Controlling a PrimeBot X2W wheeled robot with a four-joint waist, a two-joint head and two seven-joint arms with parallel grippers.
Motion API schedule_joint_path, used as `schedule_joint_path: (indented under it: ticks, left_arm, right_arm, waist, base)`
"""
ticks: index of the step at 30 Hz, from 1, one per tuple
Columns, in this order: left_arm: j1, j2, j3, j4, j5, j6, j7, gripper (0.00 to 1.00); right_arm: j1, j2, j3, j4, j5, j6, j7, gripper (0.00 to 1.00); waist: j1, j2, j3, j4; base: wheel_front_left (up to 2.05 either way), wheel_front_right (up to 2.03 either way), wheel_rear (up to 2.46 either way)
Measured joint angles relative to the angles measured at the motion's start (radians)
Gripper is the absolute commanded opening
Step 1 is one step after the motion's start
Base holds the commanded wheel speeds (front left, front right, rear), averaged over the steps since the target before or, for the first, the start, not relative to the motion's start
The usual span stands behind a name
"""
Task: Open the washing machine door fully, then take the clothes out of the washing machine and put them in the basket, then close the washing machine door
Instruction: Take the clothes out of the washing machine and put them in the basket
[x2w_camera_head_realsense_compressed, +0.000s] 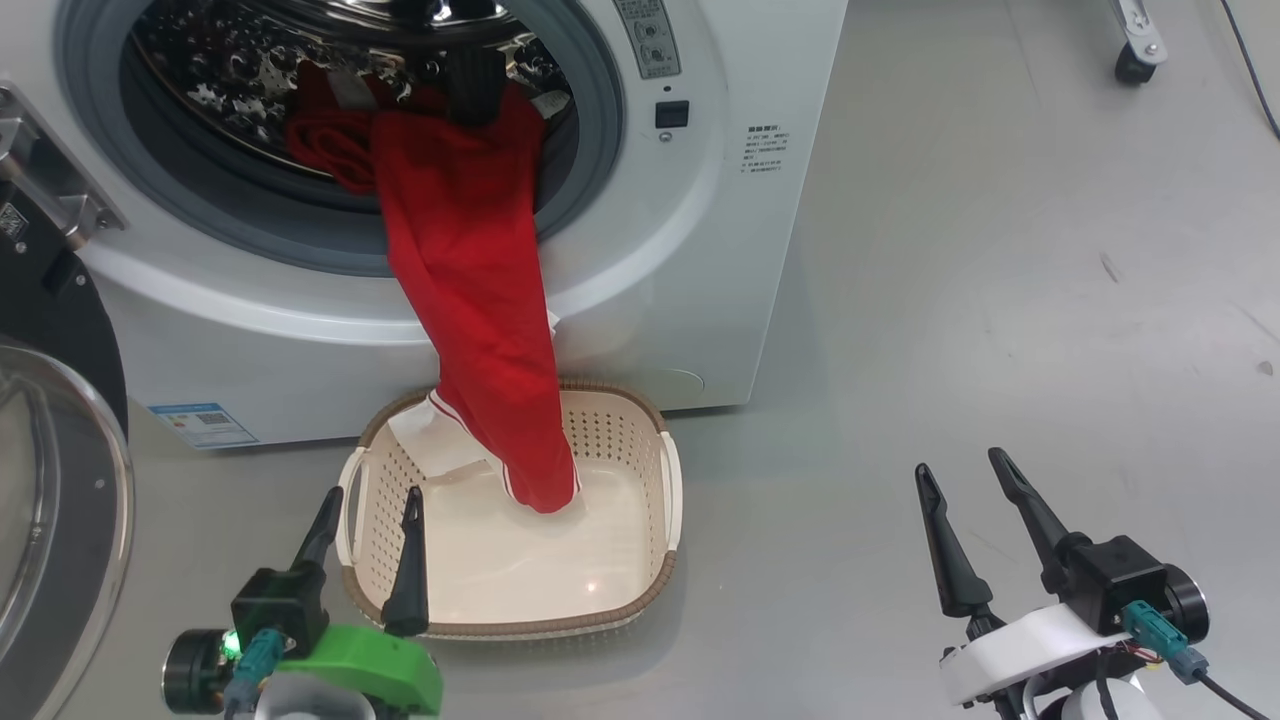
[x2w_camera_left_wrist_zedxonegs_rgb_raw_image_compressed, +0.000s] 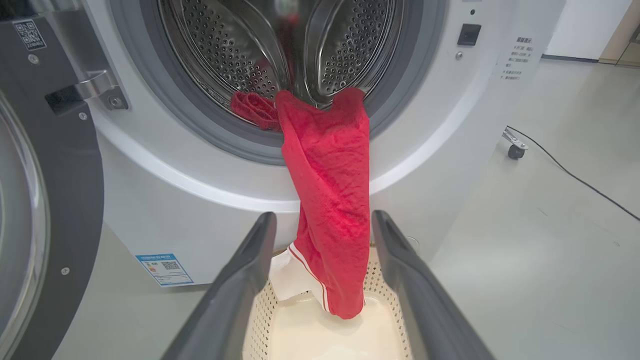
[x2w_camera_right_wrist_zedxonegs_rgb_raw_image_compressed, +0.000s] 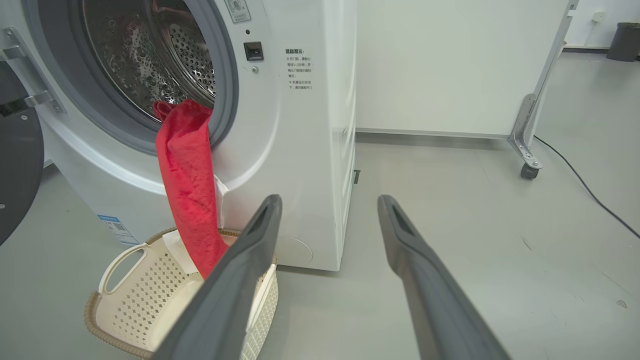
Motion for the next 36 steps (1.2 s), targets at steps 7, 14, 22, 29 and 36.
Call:
schedule_joint_path:
  ticks: [7,14,22,29,36]
  left_arm:
    - [-0.086,0.000,-0.008,0.035,-0.027,-0.011,0.033,1.00]
    - [-0.212,-0.001,-0.016,0.104,-0.058,-0.032,0.111,1.00]
    - [-0.355,-0.002,0.002,0.208,-0.092,-0.044,0.223,1.00]
    - [-0.469,0.024,0.039,0.292,-0.136,-0.049,0.340,1.00]
    - [-0.576,0.092,0.082,0.347,-0.144,-0.049,0.406,1.00]
  right_arm:
    - [-0.008,0.001,0.013,-0.019,-0.001,0.001,0.000,1.00]
    - [-0.045,0.001,0.024,-0.041,-0.001,0.001,0.000,1.00]
    - [-0.102,0.002,0.035,-0.064,0.004,0.008,0.000,1.00]
    - [-0.148,0.003,0.043,-0.071,0.016,0.008,0.000,1.00]
    - [-0.182,0.007,0.061,-0.070,0.035,0.009,0.000,1.00]
  waist:
    - [0.0000,0.0000,0.042,-0.018]
    - [0.0000,0.0000,0.106,-0.044]
    - [0.0000,0.0000,0.193,-0.083]
    - [0.0000,0.0000,0.270,-0.121]
    - [0.0000,0.0000,0.332,-0.164]
  base:
    - [0.00,0.00,0.00]
    - [0.00,0.00,0.00]
    - [0.00,0.00,0.00]
    - [0.00,0.00,0.00]
    - [0.00,0.00,0.00]
